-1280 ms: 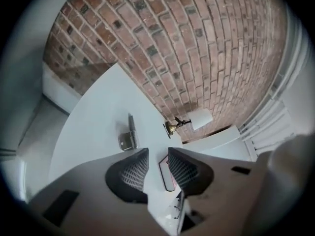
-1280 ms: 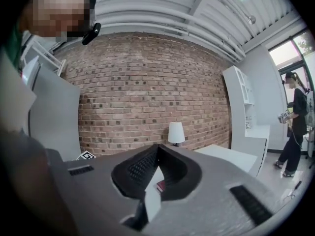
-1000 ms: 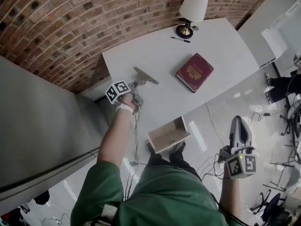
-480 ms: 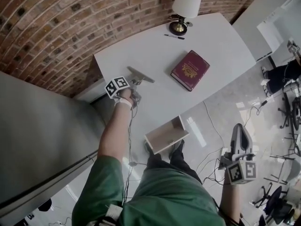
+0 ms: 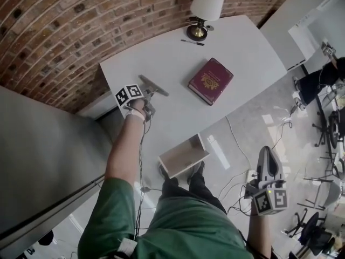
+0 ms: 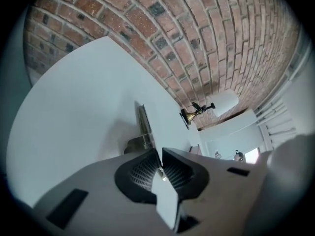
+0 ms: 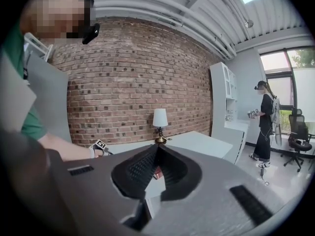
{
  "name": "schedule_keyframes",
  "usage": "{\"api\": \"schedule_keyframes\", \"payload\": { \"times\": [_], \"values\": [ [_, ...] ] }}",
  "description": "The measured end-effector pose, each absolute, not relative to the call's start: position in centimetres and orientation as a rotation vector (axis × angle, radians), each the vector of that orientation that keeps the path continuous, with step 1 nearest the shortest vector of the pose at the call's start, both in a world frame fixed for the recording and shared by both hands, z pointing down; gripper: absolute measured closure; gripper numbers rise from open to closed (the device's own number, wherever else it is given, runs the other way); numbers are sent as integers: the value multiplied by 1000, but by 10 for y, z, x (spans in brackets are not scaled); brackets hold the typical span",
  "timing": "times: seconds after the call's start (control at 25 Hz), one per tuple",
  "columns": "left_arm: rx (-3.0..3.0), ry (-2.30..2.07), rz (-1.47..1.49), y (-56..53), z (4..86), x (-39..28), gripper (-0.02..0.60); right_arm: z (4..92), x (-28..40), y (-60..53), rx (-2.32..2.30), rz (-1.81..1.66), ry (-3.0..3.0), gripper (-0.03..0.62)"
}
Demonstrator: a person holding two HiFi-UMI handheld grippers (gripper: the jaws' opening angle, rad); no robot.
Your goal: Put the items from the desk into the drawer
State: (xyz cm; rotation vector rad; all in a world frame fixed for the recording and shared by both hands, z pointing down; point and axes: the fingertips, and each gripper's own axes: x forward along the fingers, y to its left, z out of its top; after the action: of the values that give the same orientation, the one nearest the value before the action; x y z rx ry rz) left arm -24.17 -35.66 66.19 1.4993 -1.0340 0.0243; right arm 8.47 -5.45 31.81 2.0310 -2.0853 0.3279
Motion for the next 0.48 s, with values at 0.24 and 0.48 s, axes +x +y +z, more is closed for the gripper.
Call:
{"api": "schedule_keyframes", "payload": {
  "times": [0.24,0.48],
  "values": [
    [1630,-1048,92,-349,642,-248,566,322,77,-52,1982,278,-2100,591],
    [1793,-1045,209,-322,603,-248,568,327,54,-64,1862,243,-2238,591]
  ]
}}
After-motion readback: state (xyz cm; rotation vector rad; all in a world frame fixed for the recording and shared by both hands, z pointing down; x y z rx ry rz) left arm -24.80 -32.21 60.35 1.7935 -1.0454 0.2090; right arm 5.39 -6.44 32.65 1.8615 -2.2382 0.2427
